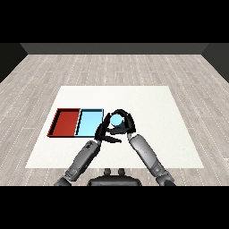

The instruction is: Pick the blue can and put it in the blue box

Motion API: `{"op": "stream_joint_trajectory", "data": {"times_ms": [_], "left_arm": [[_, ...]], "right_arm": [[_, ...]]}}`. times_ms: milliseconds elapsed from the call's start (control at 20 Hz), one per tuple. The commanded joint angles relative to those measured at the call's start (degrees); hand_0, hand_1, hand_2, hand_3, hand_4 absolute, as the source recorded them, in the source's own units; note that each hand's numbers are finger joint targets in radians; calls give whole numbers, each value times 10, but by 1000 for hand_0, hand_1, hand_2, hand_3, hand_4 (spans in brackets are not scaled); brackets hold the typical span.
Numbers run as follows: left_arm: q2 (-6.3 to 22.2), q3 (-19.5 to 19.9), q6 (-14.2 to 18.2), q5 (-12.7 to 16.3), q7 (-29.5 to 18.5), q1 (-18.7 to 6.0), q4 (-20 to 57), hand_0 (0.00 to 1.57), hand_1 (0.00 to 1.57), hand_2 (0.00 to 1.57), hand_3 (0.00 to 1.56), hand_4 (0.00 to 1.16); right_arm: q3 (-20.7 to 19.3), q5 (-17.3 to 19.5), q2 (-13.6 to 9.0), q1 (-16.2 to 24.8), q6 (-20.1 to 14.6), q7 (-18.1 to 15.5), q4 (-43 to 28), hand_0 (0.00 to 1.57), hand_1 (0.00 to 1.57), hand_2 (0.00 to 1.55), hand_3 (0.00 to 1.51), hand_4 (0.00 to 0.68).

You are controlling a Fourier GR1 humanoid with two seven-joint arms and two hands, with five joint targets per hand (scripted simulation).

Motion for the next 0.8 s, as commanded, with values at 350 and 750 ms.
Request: {"op": "stream_joint_trajectory", "data": {"times_ms": [350,750], "left_arm": [[0,-67,38,108,-81,-79,101,0,0,0,0,0],[0,-53,110,89,3,-123,86,0,0,0,0,575]], "right_arm": [[37,-55,0,34,-29,-48,0,1447,1447,1449,1390,602],[104,-187,0,-7,-91,-122,47,1472,1472,1458,1394,606]]}}
